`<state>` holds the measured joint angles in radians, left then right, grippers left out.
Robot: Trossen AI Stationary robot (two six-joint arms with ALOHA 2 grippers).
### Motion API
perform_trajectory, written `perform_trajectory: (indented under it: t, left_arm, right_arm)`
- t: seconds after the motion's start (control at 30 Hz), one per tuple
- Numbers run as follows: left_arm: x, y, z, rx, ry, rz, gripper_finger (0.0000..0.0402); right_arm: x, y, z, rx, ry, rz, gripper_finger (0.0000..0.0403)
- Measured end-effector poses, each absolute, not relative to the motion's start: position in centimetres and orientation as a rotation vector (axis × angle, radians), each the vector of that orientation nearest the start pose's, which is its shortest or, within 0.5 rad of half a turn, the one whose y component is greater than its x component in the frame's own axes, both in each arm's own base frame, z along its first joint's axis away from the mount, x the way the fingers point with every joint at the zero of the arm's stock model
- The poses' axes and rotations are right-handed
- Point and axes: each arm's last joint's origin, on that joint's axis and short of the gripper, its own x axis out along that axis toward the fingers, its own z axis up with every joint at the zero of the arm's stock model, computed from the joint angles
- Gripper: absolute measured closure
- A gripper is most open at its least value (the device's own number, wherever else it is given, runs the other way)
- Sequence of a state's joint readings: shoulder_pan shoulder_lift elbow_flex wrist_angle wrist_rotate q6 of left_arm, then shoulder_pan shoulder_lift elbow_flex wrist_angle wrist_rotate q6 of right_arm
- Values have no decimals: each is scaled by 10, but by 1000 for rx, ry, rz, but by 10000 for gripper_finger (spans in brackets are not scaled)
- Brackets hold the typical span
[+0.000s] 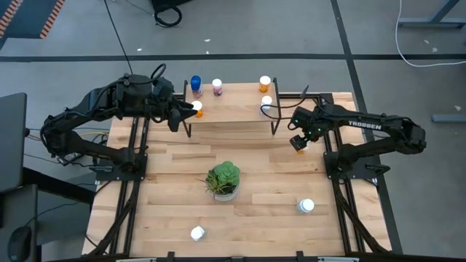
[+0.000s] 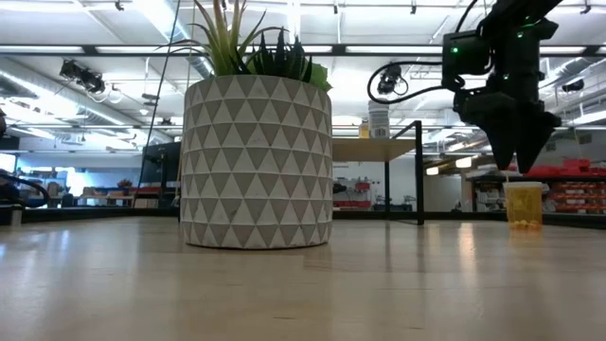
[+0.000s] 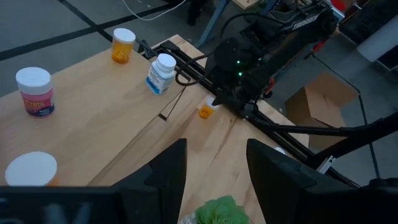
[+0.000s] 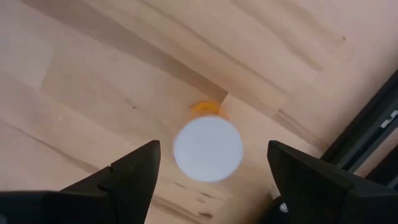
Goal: Pick and place medicine bottles onto shelf by color
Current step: Put the orange pill bottle on the shelf
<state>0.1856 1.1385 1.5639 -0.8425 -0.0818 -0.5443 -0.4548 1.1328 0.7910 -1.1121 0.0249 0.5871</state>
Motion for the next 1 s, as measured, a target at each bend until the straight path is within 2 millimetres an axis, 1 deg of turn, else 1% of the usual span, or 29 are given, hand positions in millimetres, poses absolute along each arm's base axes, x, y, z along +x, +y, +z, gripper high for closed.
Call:
perform_trajectory:
  t: [0.17,0.33,0.4,0.7,1.0]
  left_arm:
    - [192,39,460,-571,334,374,228]
    - [192,39,460,-571,334,374,228]
    - [192,39,460,-574,333,375,228]
    - [192,39,460,-574,333,375,228]
    - [192,39,460,-574,333,375,228]
  right_arm:
    - [154,-78,219,792,1268,-806,100]
    - [149,-73,202,859,1310,-794,100]
    - [148,-71,198,862,1314,-792,100]
    - [151,-72,198,880,1279,-803,101]
    - [151,-71,198,906,1275,-817,131]
